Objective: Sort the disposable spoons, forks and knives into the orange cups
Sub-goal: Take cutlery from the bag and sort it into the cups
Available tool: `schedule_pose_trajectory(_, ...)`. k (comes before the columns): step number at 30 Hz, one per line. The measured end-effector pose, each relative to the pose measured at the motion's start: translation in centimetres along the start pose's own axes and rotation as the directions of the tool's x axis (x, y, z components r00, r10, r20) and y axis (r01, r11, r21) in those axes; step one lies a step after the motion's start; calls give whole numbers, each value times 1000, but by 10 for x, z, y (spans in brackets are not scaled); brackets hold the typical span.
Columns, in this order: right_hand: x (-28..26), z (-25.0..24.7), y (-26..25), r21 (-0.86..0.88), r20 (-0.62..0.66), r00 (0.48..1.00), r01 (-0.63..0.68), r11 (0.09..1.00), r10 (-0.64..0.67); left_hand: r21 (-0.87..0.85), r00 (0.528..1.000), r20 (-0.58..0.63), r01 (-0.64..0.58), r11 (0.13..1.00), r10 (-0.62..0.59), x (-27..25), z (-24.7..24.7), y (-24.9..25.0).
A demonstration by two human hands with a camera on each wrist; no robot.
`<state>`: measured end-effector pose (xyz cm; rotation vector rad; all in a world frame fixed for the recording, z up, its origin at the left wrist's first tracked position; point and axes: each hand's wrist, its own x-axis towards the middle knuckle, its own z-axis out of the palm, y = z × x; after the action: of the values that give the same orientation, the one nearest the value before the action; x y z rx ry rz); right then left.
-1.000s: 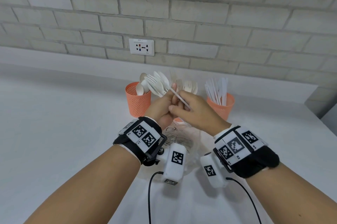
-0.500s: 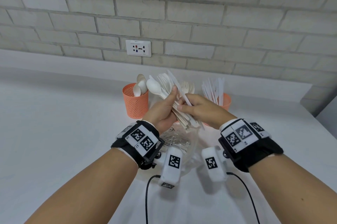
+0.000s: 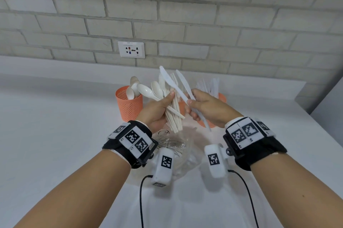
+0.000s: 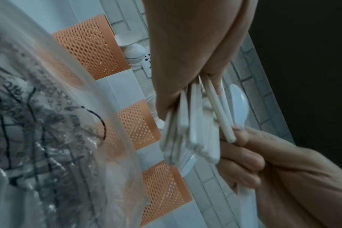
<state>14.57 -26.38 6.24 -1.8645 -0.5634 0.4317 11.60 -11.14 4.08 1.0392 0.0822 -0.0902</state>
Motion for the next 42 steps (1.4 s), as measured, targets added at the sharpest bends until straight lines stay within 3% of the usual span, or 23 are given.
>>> schedule_pose_trajectory(2,0,-11,0,37,-35,999,37,999,-35,-21,998,-57,25,999,-27,2,1,0)
schedule_pose_trajectory(5,8,-32,1,-6,-211,976,53,999,-53,-18,989,-144,33,999,-35,4,4,-2)
schedule_pose_trajectory(8,25,-54,7,-97,-430,898,53,994,-90,5,991,-125,49,999,-48,5,5,-4)
schedule_pose_trajectory(11,41,-65,19,-127,-544,834,22,992,-88,-10,997,-79,15,1000,-16,8,5,-5)
schedule_pose_trajectory(16,58,-66,52,-137,-535,843,-156,978,59,17,999,30,-17,1000,17,7,2,-2)
schedule_pose_trajectory(23,65,-69,60,-330,-465,851,-421,845,242,2,999,45,22,1000,-23,9,-9,2)
schedule_pose_trajectory(27,65,-70,58,-328,-476,854,-395,858,211,-25,999,40,21,999,-20,11,-16,3)
schedule_pose_trajectory(32,62,-71,64,-441,-523,841,-405,801,138,-34,998,59,14,999,-11,14,-24,4)
schedule_pose_trajectory(36,58,-73,48,-400,-472,850,-444,802,235,-25,998,65,-1,1000,3,13,-22,5)
schedule_pose_trajectory(38,55,-72,33,-393,-511,848,-376,839,141,-4,998,56,-6,1000,6,13,-21,5)
schedule_pose_trajectory(40,49,-65,13,-428,-571,813,-178,886,-112,7,999,39,-8,1000,8,13,-21,4)
schedule_pose_trajectory(42,37,-46,-7,-451,-524,795,46,891,-307,4,999,42,-6,1000,6,13,-20,4)
